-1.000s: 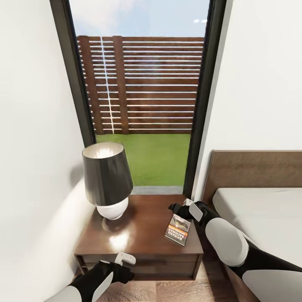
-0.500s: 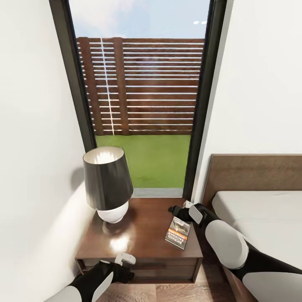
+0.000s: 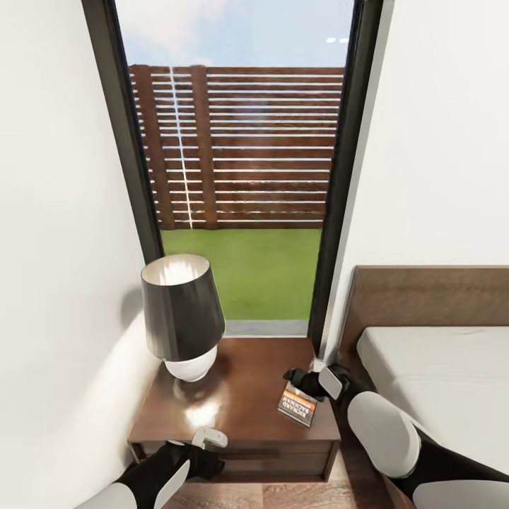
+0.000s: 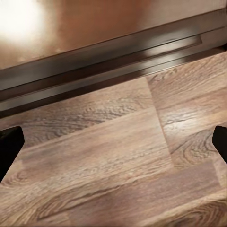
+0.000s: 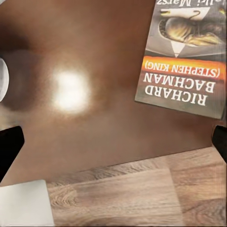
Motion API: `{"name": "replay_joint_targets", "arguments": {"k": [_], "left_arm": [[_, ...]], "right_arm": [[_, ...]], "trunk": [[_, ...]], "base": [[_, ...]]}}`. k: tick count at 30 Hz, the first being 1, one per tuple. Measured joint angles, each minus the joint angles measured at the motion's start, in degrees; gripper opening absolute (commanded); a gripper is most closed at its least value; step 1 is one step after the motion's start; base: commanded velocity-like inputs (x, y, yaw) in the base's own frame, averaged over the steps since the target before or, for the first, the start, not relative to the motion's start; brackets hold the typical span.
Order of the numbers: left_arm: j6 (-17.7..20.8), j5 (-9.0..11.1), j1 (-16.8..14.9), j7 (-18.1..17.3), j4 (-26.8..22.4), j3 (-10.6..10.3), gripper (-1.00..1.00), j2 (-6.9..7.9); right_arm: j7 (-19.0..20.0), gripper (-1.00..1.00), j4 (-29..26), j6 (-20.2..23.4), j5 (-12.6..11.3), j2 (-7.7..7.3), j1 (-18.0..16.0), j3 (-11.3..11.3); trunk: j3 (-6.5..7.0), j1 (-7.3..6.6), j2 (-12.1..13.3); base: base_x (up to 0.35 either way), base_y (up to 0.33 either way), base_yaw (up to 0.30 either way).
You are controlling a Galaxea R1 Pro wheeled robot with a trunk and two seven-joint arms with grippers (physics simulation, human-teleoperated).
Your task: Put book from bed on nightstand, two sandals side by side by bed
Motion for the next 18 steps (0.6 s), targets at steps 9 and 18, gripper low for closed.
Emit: {"name": "replay_joint_targets", "arguments": {"k": [9,18], "left_arm": [[-1.0,0.0,0.1,0.1,0.3,0.0,1.00,0.02],[-3.1,-0.1,0.2,0.3,0.6,0.0,1.00,0.04]], "right_arm": [[0.0,1.00,-0.1,-0.6,0.1,-0.06,4.4,0.2],[0.1,1.00,0.0,-4.9,0.1,-0.22,9.2,0.1]], "trunk": [[1.62,-1.98,3.6],[3.23,-3.95,7.2]], "base": [[0.000,0.000,0.000],[0.000,0.000,0.000]]}}
